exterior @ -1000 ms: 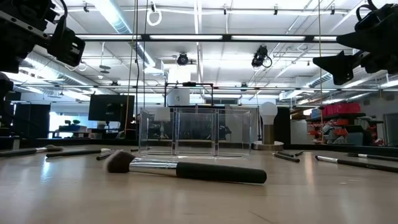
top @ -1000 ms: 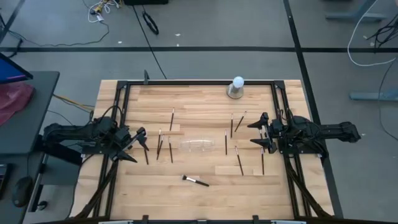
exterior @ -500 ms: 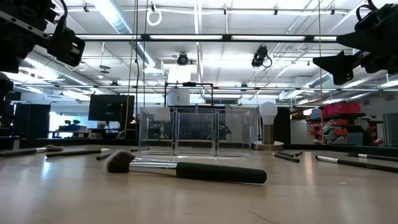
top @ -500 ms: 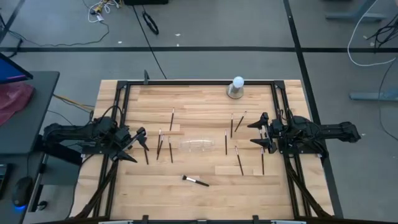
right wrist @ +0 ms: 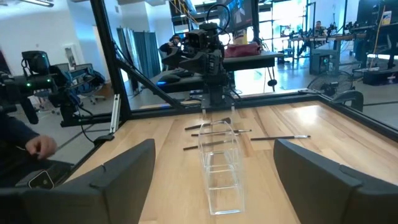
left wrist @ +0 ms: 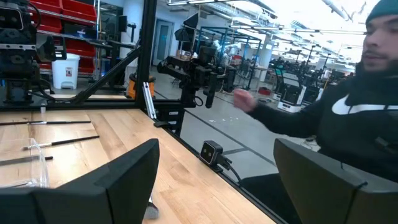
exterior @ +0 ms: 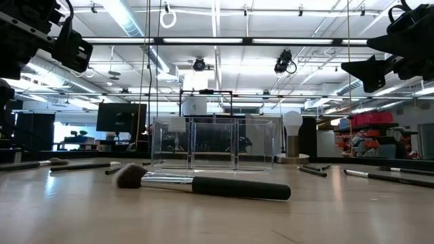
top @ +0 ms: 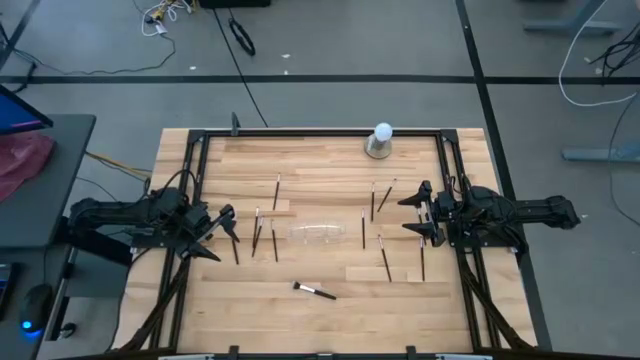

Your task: Put items in baskets/containers

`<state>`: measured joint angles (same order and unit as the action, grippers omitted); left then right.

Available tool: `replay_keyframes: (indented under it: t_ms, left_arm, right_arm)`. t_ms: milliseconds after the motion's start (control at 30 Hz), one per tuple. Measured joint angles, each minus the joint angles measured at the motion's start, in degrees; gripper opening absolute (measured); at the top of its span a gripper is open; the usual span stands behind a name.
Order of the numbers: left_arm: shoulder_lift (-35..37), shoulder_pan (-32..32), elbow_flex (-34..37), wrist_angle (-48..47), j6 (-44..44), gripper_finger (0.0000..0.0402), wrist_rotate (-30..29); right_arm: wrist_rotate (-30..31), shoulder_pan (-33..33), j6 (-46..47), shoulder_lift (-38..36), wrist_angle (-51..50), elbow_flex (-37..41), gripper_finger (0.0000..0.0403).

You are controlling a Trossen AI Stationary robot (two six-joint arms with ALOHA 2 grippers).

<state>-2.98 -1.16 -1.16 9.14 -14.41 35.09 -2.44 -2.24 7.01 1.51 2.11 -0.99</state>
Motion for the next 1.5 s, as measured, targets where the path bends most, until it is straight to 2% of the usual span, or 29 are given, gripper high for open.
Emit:
replay_keyframes:
  t_ms: [467, 600, 733, 900, 1000, 1167, 1300, 1500]
  left_arm:
    - [0.01, 0.0, 0.0, -0.01, 0.01, 0.0326, 0.0]
    - [0.02, 0.01, -0.01, -0.02, 0.0, 0.0326, 0.0]
    - [0.01, 0.0, -0.01, -0.02, 0.0, 0.0326, 0.01]
    - [0.02, 0.01, 0.01, -0.02, 0.0, 0.0326, 0.0]
    - [0.01, 0.0, 0.0, 0.0, 0.0, 0.0326, -0.02]
    - [0.0, -0.01, -0.01, 0.03, 0.0, 0.0326, 0.0]
    - [0.0, 0.01, -0.01, 0.03, 0.01, 0.0326, 0.0]
    - [0.02, 0.0, 0.0, 0.03, 0.02, 0.0326, 0.0]
  right_arm:
    - [0.02, 0.0, -0.2, -0.01, 0.05, -0.02, 0.0327]
    - [0.48, 0.0, -6.79, 0.01, 3.5, -0.02, 0.0327]
    - [0.37, -0.04, -0.27, 0.0, 10.33, -0.02, 0.0327]
    - [-3.82, -2.37, 7.15, 0.86, 13.19, -0.04, 0.0327]
    - [-0.4, -5.58, 8.62, 4.59, 16.7, 0.0, 0.0327]
    - [10.79, -11.05, 7.35, 14.86, 27.85, -0.02, 0.0327]
    - [18.49, -13.48, 10.46, 24.51, 34.93, -0.02, 0.0327]
    - [20.0, -14.79, 24.86, 36.95, 43.97, -0.02, 0.0327]
